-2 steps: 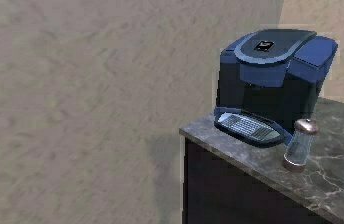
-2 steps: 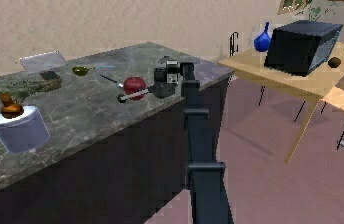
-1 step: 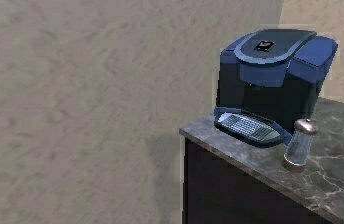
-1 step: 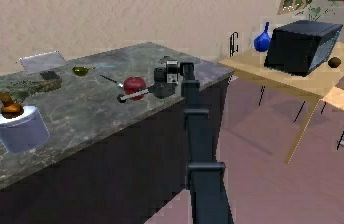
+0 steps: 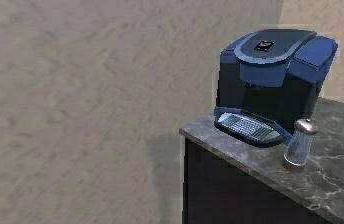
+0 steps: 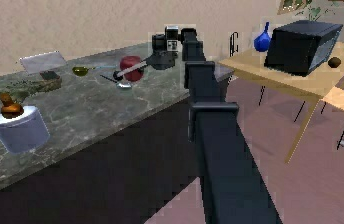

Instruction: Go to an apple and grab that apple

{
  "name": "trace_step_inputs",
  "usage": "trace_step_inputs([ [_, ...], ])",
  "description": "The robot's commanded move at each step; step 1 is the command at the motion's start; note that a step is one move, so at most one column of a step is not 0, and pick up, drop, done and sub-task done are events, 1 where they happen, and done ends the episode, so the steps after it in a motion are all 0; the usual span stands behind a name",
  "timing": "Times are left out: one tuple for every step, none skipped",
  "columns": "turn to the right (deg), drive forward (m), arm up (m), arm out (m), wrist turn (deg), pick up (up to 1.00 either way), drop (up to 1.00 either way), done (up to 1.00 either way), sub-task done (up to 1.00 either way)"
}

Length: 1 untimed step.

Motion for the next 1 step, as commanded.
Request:
trace_step_inputs([
  [0.0, 0.0, 0.0, 0.0, 0.0, 0.0, 0.0, 1.0, 0.0],
])
